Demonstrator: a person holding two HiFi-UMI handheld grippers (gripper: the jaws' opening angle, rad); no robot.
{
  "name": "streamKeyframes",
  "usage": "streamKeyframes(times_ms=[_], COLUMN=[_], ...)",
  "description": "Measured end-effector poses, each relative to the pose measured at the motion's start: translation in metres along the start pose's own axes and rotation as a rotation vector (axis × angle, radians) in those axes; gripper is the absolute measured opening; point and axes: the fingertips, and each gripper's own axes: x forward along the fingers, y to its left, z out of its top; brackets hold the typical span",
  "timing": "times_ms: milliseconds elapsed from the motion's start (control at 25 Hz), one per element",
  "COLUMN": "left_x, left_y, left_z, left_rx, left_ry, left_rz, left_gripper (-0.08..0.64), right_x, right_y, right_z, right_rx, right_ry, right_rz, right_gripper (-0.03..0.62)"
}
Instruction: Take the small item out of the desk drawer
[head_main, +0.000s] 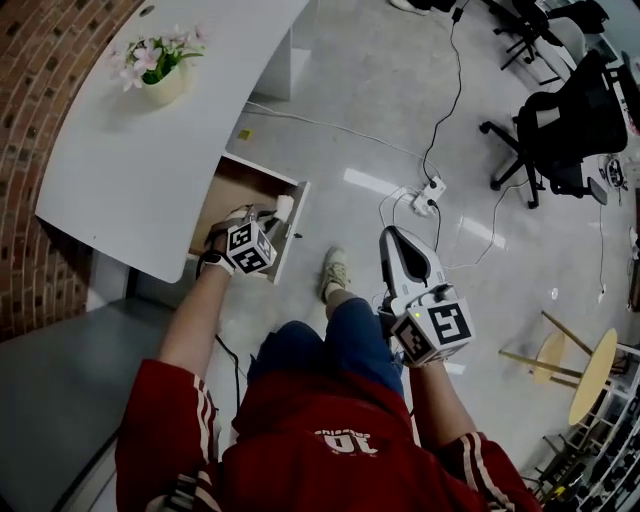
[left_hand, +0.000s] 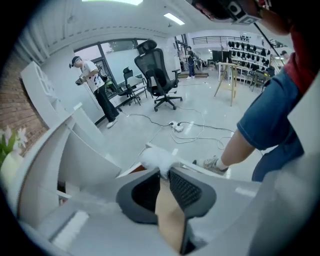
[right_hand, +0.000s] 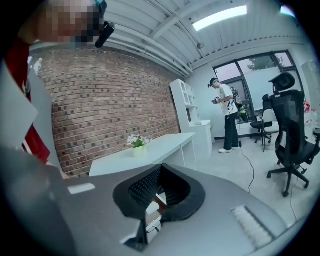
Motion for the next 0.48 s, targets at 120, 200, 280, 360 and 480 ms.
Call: streamKeyframes(times_ms=[120,200,280,360,480], left_x=[-0.041,-0.073,-0.110,-0.151,-0.211], left_y=[-0.005,-0.009,-0.014,-0.021,-0.028], left_z=[0.027,0.047,0.066,0.083,0.105], left_rx=[0.000,-0.025,-0.069,-0.107,-0.142], left_ry=[-0.034,-0.077,-0.134,-0.190,-0.271], left_rz=[0.009,0.024,0.041,0.062,0.092], left_gripper=[0.068,0.069,0.069,0.069,0.069], right_x=[-0.030,-0.049,-0.068,-0.085,-0.106], right_y=[0.018,0.031,0.048,0.068,0.098], right_z=[0.033,0.050,0.064,0.076,0.098], right_rx=[-0.008,-0.013,-0.016,-0.013,-0.021], right_ry=[-0.021,-0.034,-0.045,-0.058,-0.088], right_rz=[-0.015,-0.027,-0.034,-0.037,-0.030], right_gripper=[-0.009,-0.009,-0.009,-0.009,-0.009])
